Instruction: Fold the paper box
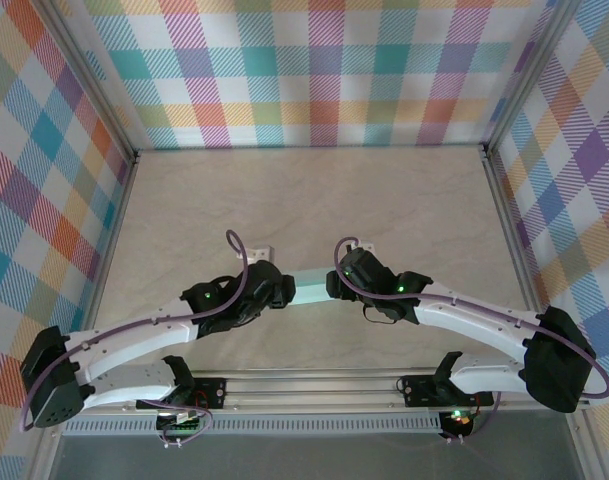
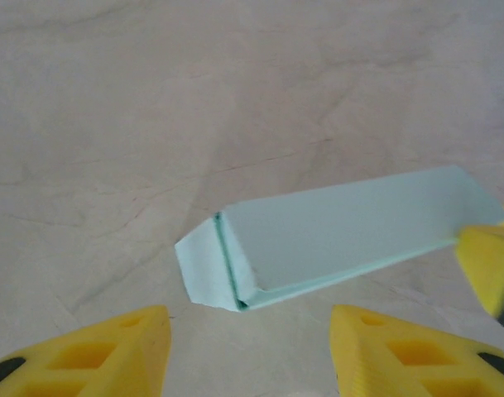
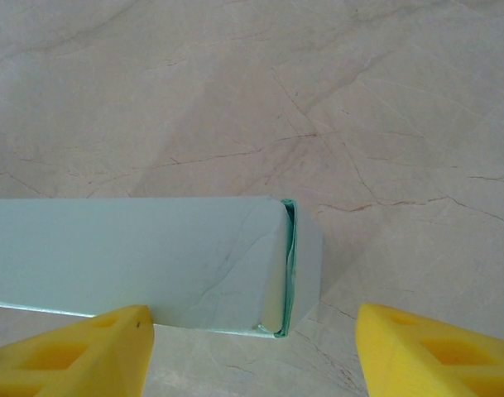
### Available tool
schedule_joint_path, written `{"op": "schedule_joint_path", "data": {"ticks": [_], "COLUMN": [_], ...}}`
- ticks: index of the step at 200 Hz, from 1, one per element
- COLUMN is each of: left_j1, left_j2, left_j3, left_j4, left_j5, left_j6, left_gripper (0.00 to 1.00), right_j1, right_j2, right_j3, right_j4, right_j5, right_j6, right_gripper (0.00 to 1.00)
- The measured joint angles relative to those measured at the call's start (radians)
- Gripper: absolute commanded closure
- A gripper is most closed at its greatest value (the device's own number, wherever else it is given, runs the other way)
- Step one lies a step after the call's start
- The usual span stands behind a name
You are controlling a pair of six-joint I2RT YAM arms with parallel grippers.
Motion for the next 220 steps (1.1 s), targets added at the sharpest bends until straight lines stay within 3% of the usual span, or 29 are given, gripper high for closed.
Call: {"op": "schedule_joint_path", "data": {"ticks": [18,84,116,154,206,220], "left_j1": [0.024,0.045,0.048,0.057,0.089,0.112], "left_j2": [0.026,0.06,0.076,0.065,0.0,0.013], "left_j3": [-0.006,-0.022,-0.026,-0.042,-0.035,-0.018], "left_j4": [0.008,0.052,0.064,0.093,0.078,0.074], "left_j5": [0.018,0.064,0.074,0.112,0.155,0.156], "left_j6": [-0.025,-0.069,-0.073,-0.037,0.015,0.013], "left_gripper": [0.48,0.67,0.69,0.61,0.41,0.41], "right_j1": [0.0,0.0,0.0,0.0,0.0,0.0], "right_j2": [0.0,0.0,0.0,0.0,0.0,0.0], "right_j3": [0.0,0.0,0.0,0.0,0.0,0.0], "right_j4": [-0.001,-0.034,-0.053,-0.056,-0.056,-0.056], "right_j5": [-0.003,-0.017,-0.017,-0.021,-0.021,-0.021], "right_j6": [0.0,-0.005,-0.004,-0.004,-0.008,-0.008], "right_gripper": [0.35,0.35,0.35,0.35,0.35,0.35]}}
